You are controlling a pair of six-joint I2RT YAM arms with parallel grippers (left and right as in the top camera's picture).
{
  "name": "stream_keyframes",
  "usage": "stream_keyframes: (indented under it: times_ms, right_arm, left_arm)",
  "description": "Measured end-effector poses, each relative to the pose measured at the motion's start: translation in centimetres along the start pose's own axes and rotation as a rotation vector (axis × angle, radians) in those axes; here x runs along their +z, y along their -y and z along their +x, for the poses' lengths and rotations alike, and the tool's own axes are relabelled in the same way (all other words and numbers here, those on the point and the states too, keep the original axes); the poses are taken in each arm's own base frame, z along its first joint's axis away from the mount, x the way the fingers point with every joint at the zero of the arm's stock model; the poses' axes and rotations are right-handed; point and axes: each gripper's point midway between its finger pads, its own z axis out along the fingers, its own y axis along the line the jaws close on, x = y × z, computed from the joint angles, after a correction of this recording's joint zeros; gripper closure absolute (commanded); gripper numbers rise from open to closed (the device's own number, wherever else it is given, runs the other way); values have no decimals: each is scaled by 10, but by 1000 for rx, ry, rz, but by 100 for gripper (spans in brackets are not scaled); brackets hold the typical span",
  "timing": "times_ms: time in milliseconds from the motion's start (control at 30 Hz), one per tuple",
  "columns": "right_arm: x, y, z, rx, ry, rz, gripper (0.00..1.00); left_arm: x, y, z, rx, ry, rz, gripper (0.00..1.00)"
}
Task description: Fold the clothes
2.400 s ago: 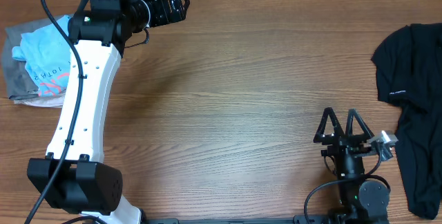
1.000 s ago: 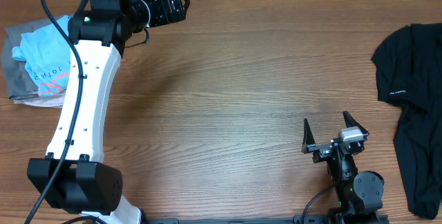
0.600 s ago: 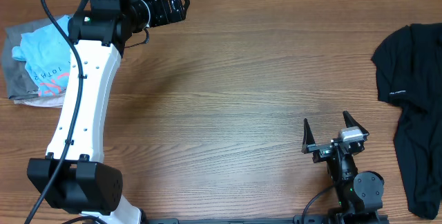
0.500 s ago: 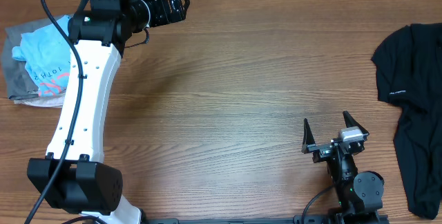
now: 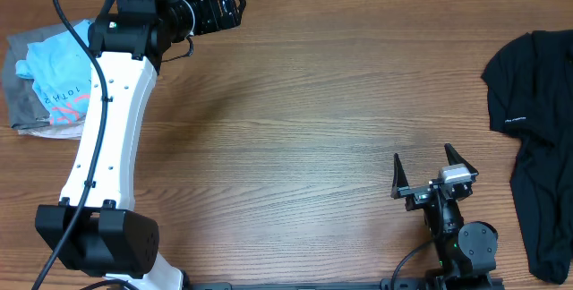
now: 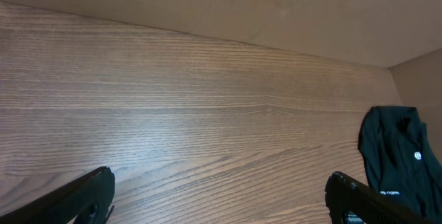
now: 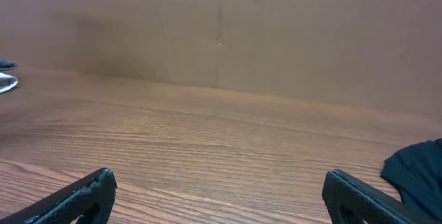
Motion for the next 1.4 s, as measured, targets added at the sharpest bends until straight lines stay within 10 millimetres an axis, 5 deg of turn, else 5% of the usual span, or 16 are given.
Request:
stream_keyframes:
  times_ms: [633,767,900,1100,1400]
  right_arm:
    - [0,0,0,0,0,0,0]
    - [0,0,0,0,0,0,0]
    - [0,0,0,1,0,0,0]
    - [0,0,0,0,0,0,0]
    - [0,0,0,0,0,0,0]
  left_arm:
    - [0,0,0,-1,-2,-1,0]
    - [-14,12,-1,15,17,14,0]
    - [-61,46,-11,68,106,63,0]
    - [-165,97,-22,157,303,147,0]
    - [-287,138,-7,249,529,230,0]
